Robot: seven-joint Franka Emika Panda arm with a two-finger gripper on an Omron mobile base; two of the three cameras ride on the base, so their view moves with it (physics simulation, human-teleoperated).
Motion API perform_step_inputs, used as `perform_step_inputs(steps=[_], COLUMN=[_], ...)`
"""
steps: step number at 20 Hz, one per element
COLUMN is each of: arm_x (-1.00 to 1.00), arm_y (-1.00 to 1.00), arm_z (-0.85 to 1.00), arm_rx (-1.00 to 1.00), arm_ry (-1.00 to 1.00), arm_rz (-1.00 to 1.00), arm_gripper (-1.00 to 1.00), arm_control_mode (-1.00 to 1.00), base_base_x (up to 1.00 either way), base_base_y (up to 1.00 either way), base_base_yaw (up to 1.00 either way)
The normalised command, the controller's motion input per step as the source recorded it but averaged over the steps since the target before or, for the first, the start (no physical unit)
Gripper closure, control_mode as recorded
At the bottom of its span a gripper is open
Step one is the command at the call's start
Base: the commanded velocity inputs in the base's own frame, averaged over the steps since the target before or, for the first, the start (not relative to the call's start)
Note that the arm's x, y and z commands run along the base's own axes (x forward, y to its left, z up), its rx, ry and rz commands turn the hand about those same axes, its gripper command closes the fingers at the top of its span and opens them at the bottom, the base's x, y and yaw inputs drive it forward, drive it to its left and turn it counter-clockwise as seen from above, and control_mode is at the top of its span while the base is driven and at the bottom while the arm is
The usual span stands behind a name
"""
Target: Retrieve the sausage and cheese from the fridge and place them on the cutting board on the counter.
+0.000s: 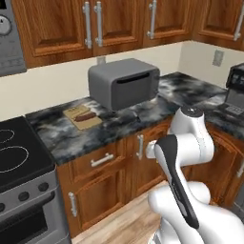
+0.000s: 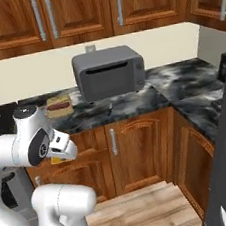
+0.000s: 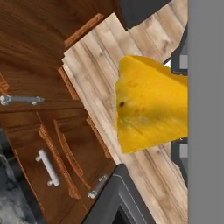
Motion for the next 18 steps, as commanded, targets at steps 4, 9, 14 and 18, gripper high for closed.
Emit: perform_step_inputs(steps=[4,9,14,18], arm_x=[0.00,0.00,0.00,0.00], arm_y=[0.00,0.00,0.00,0.00], arm_z=[0.00,0.00,0.00,0.00], arm_rx=[0.00,0.00,0.00,0.00], arm_ry=[0.00,0.00,0.00,0.00], arm_rz=[0.00,0.00,0.00,0.00], arm_gripper=[1.00,1.00,1.00,1.00], arm_control_mode=[1.00,1.00,1.00,1.00], base_base_x=[0.60,0.72,0.77,0.73], base_base_y=[0.00,-0.10,-0.23,-0.20], base_base_yaw=[0.56,0.42,0.19,0.13])
